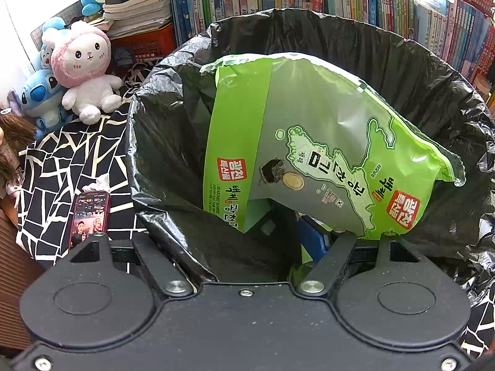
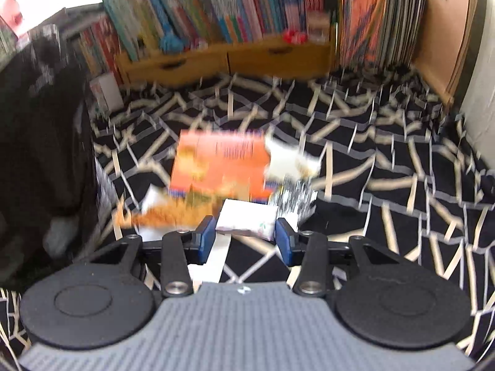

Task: Collect trash
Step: 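Close the right tool on the small white tissue packet and lift it, then carry the tissue packet with the right tool into the bin and release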

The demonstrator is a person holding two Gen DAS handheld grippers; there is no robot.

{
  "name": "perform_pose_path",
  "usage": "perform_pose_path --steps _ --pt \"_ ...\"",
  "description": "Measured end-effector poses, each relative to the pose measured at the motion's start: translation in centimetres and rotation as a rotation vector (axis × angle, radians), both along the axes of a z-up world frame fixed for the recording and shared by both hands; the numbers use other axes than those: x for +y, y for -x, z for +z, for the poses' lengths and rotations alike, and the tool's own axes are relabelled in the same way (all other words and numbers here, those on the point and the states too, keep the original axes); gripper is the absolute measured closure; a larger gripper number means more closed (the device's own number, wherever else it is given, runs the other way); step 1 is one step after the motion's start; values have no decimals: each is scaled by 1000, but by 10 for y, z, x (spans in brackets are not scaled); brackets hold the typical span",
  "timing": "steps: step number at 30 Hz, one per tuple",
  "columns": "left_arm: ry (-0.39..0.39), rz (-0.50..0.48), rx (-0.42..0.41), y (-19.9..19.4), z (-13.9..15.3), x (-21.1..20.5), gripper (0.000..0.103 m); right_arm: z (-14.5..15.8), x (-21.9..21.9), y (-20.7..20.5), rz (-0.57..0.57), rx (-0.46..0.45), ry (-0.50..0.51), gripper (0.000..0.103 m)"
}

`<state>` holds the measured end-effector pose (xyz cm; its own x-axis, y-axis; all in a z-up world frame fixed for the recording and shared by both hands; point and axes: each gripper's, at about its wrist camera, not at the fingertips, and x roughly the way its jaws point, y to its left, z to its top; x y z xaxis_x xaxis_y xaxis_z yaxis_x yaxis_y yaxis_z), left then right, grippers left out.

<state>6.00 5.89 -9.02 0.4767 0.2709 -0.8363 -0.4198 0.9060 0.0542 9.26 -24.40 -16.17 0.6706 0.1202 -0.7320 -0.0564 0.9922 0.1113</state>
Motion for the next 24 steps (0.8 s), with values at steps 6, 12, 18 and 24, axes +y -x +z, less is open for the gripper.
perform_pose_path --steps 6,12,18,24 --pt "7 2 -3 0 0 2 29 42 -6 -5 26 -107 -44 55" --pt "8 0 -2 0 0 2 29 83 6 -5 109 -204 -118 55" --pt "12 0 -1 0 -1 2 29 120 33 -3 227 -283 -182 54" --pt "15 1 -4 1 -2 3 29 141 66 -5 340 -318 -212 54"
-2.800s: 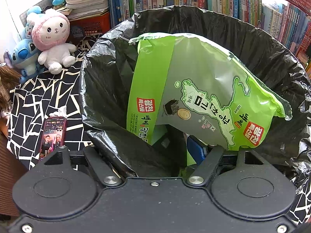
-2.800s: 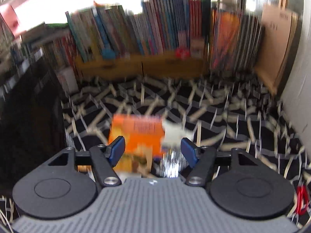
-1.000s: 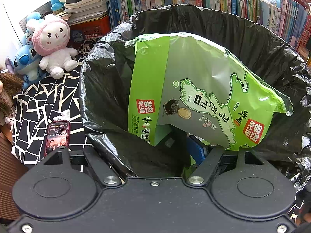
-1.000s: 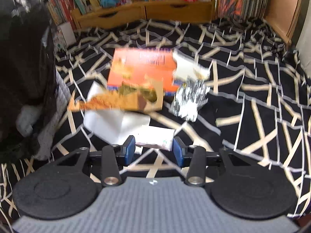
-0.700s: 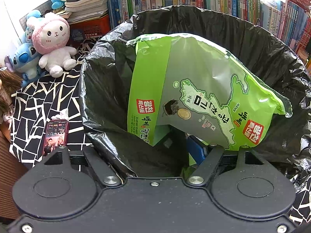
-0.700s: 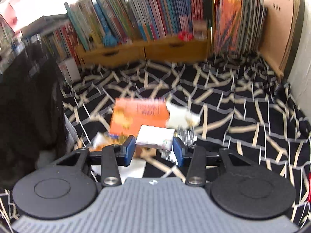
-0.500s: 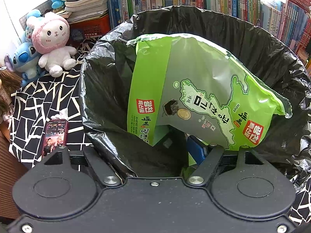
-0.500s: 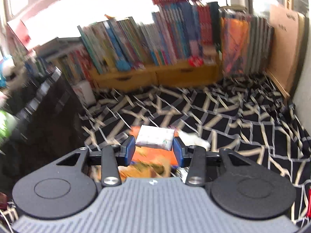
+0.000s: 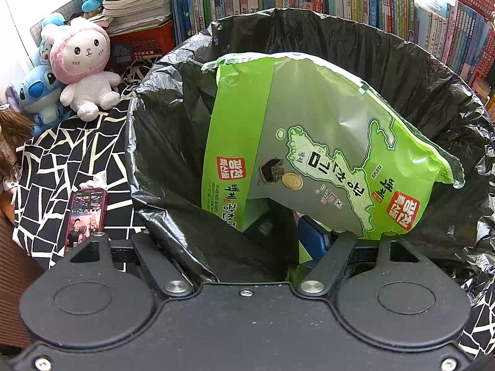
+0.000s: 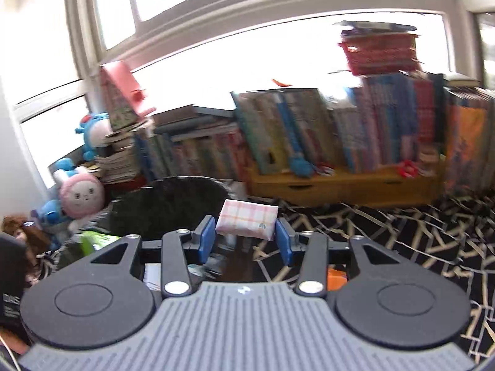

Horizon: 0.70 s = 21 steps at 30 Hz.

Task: Collect trash
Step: 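Carry the tissue packet with the right tool into the bin and release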

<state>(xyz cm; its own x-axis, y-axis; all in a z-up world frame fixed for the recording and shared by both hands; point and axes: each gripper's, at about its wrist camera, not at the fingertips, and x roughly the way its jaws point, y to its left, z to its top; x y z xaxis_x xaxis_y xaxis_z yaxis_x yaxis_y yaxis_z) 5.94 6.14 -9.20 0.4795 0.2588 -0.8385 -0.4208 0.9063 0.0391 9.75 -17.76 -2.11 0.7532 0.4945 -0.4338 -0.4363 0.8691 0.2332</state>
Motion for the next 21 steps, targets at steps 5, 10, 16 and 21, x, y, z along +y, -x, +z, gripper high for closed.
perform_pose_path --steps 5,10,16,21 --pt "4 -2 -1 1 0 1 28 3 27 1 88 -15 25 54" --pt "11 -4 -5 2 -1 2 28 3 46 7 142 -12 43 54" --pt "12 -6 -5 3 -1 3 28 -2 58 7 175 0 61 50" --pt "13 -6 -6 3 -1 3 27 -5 63 6 181 3 72 44"
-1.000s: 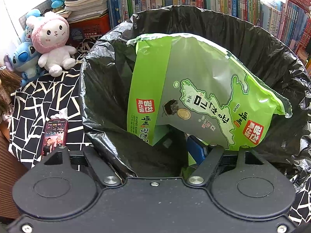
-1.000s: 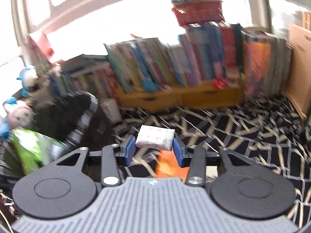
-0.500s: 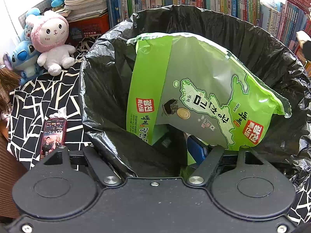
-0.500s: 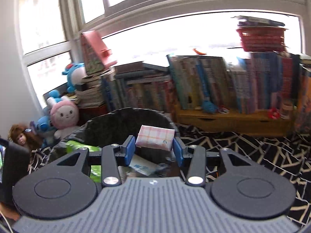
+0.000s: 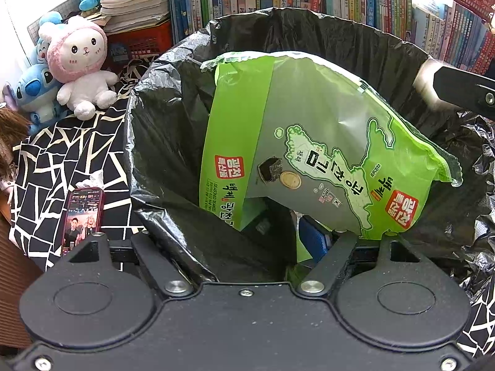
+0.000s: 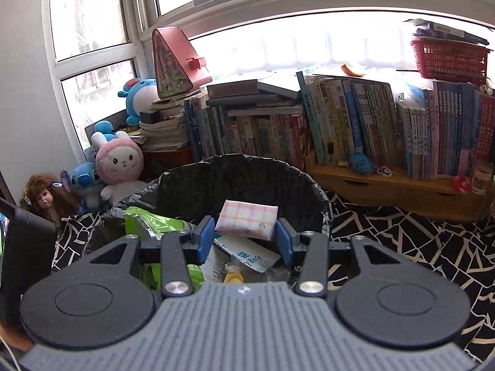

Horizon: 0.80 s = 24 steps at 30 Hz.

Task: Collect trash
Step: 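Carry the tissue packet with the right tool into the bin and release, then move the right tool back to the pile toward the gold foil wrapper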

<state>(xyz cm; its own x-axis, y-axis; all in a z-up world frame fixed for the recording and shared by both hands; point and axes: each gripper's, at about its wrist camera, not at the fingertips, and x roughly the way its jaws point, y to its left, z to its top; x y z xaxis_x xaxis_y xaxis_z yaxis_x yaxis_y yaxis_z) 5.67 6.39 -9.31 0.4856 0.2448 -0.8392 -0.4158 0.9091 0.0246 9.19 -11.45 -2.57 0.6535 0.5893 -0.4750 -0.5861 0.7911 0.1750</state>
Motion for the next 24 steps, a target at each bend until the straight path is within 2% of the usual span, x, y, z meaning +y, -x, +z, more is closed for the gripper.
perform_pose_path --steps 1,4,14,18,24 --pt "0 0 0 0 0 0 27 0 0 0 -2 -2 -1 39" --pt "0 0 0 0 0 0 26 1 0 0 -8 -4 -3 34" --pt "1 -1 0 0 0 0 25 1 -14 -3 -63 -16 -14 25" --pt "-1 -2 0 -1 0 -1 25 1 -29 -3 -109 -35 -24 19" --pt "-5 2 -5 -2 0 -5 25 -8 -63 -6 -224 -40 -16 18"
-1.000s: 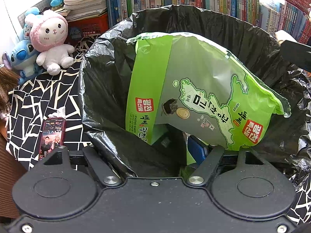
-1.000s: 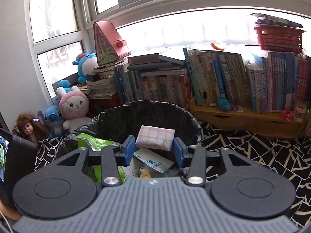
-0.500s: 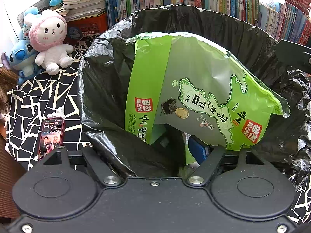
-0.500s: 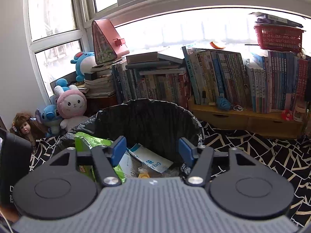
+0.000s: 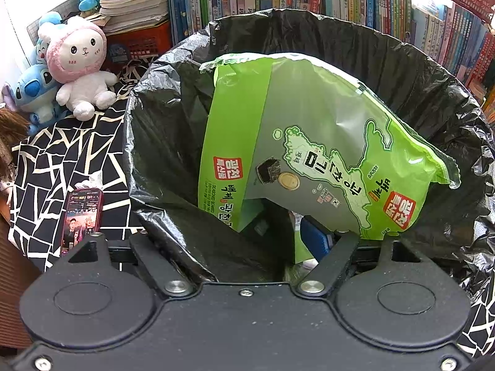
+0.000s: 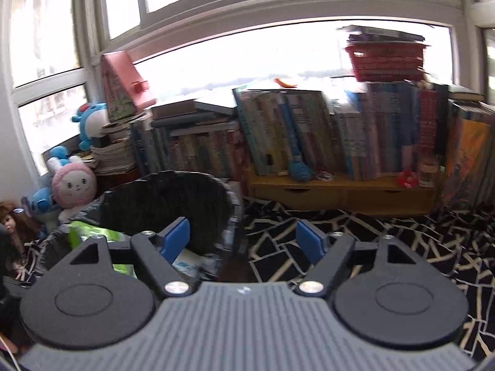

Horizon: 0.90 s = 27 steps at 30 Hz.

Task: Collect trash
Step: 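Move the right tool back to the pile toward the gold foil wrapper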

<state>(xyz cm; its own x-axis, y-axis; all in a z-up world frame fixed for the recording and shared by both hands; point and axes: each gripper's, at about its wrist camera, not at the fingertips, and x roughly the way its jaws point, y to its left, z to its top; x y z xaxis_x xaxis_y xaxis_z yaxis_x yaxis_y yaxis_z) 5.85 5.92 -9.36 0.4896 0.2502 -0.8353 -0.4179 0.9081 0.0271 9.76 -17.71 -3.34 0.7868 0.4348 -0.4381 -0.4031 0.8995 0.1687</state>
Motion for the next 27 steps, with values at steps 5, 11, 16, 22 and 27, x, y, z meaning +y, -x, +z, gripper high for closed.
perform_pose_path --steps 5,11,16,22,27 --pt "-3 1 -1 1 1 -1 25 -29 -32 -1 -125 64 29 18" --pt "-8 1 -2 1 3 -1 25 -77 -52 2 -196 174 105 18" --pt "-10 0 -4 2 3 -1 25 -114 -53 -2 -214 307 94 18" --pt "-28 -8 2 1 4 -2 25 -141 -50 -18 -219 438 -8 15" --pt "-36 -7 5 0 4 -2 25 -160 -57 -43 -304 578 -156 15"
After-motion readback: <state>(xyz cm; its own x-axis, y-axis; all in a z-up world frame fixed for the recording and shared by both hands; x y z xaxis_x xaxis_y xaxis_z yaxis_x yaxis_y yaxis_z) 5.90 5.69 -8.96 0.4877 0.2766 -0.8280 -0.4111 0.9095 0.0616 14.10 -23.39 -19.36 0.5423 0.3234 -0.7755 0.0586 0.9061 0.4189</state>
